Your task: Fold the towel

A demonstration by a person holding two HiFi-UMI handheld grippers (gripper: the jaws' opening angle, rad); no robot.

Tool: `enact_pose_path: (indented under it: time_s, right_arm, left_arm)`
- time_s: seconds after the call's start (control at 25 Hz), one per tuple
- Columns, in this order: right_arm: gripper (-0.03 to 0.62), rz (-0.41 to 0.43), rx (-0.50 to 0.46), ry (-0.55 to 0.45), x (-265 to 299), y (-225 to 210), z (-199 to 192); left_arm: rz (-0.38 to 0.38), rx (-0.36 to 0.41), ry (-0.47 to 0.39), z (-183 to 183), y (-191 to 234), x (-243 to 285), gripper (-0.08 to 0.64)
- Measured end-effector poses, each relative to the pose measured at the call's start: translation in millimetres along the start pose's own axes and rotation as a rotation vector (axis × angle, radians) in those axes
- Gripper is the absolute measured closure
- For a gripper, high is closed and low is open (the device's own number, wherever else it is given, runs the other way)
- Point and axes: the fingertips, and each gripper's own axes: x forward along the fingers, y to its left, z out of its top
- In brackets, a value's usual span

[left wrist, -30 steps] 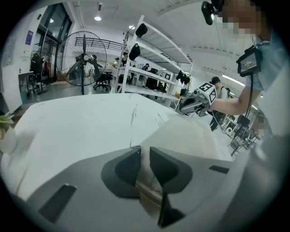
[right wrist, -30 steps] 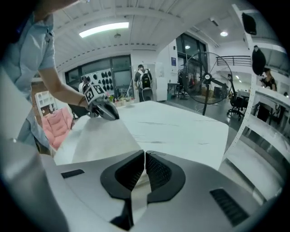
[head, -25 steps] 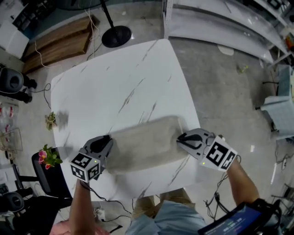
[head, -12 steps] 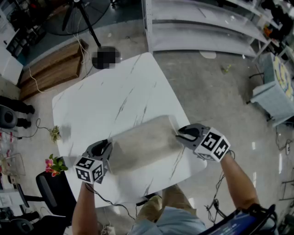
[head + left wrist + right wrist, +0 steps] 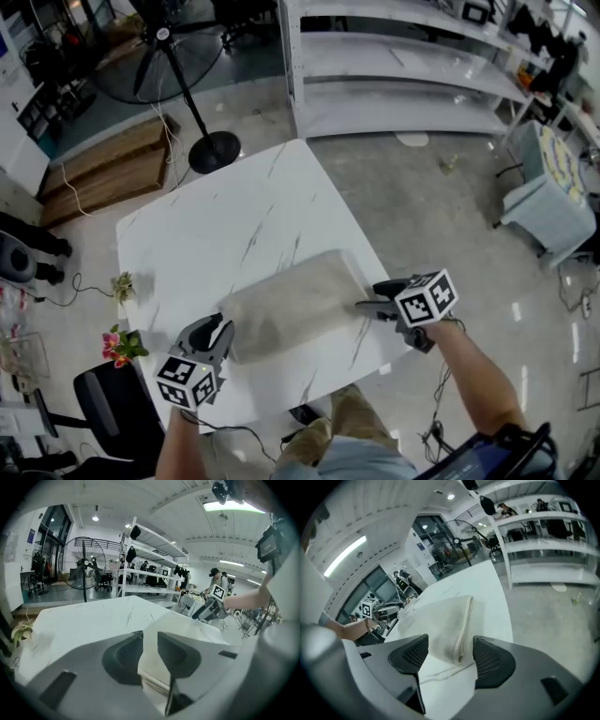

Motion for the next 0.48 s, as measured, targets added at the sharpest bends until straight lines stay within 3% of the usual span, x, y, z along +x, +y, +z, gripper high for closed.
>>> enact_pose_path:
  time_s: [0.12, 0.24, 0.36, 0.44, 0.48]
  right_arm:
    - [0.235, 0.034, 0.099, 0.065, 14, 2, -20]
    - [0.243, 0.051, 0.183, 0.069, 23, 7, -17]
    - [0.347, 0.057, 0.313, 0.05, 29, 3, -13]
    - [0.448, 0.072, 0.429, -0.006, 29, -2, -13]
    - [0.46, 0.078, 0.474, -0.048, 27, -4, -12]
  left_arm:
    - [-0.004, -0.033, -0.005, -13, -9, -5, 0.462]
    - [-0.002, -0.076, -0.019, -24, -13, -9, 0.462]
    - [-0.007, -0.09, -0.021, -32, -23, -16, 0.462]
    - [-0.007, -0.083, -0.016, -37, -27, -23, 0.462]
    - [-0.006, -0.082, -0.017, -38, -27, -28, 0.462]
